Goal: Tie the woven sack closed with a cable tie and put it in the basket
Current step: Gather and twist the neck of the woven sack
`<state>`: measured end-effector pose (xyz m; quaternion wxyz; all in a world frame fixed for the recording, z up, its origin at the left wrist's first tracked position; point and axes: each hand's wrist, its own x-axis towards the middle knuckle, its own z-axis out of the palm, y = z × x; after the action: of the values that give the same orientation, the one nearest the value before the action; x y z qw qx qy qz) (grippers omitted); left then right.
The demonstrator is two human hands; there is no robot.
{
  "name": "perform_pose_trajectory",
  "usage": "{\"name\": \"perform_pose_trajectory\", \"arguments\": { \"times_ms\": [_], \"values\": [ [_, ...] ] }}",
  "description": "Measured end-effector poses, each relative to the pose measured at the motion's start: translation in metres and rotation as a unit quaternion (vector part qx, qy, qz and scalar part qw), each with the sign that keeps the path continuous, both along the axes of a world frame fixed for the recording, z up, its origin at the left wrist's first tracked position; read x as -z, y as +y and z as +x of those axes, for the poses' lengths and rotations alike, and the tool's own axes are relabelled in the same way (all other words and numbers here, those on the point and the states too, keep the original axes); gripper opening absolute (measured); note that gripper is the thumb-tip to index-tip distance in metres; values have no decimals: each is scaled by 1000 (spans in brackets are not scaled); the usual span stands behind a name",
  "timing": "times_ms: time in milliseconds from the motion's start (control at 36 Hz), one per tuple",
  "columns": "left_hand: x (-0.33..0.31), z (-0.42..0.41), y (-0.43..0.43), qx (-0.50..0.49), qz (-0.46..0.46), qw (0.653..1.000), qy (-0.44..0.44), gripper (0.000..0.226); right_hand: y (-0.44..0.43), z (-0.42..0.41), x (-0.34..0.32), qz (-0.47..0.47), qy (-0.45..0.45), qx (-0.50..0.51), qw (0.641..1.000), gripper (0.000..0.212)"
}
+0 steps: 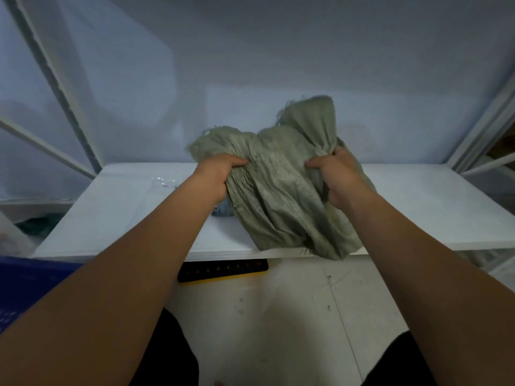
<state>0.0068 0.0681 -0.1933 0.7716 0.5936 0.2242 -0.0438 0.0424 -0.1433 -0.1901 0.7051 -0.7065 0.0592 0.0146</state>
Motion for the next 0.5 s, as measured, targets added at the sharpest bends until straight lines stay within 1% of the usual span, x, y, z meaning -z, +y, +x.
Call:
{"name": "perform_pose_trajectory", "arguments": {
  "times_ms": [56,139,194,250,306,333,389,444,472,500],
  "values": [
    [3,3,7,-21,3,1000,-5,26,-8,2,3,-5,-3,45,999,46],
    [13,0,12,-21,71,997,30,48,-20,0,15,-17,-3,107,994,43],
    [18,-2,13,-18,93,995,30,55,-22,-3,18,-11,-20,120,992,38],
    [17,-3,14,-45,81,996,10,60,-19,0,17,1,-44,110,993,32],
    [14,1,14,-55,49,997,-16,62,-19,4,14,2,-50,110,993,25],
    [13,2,14,-61,39,997,-22,62,-20,5,14,2,-41,109,993,25],
    [12,3,15,-61,52,997,-12,65,-20,5,12,7,0,96,995,40],
    [14,0,13,-42,67,997,25,60,-22,3,15,11,63,78,995,56],
    [15,-1,12,-31,69,996,38,53,-23,2,17,5,83,76,994,57],
    [14,-2,10,-18,65,997,45,46,-25,1,18,-3,86,79,993,53]
  ]
}}
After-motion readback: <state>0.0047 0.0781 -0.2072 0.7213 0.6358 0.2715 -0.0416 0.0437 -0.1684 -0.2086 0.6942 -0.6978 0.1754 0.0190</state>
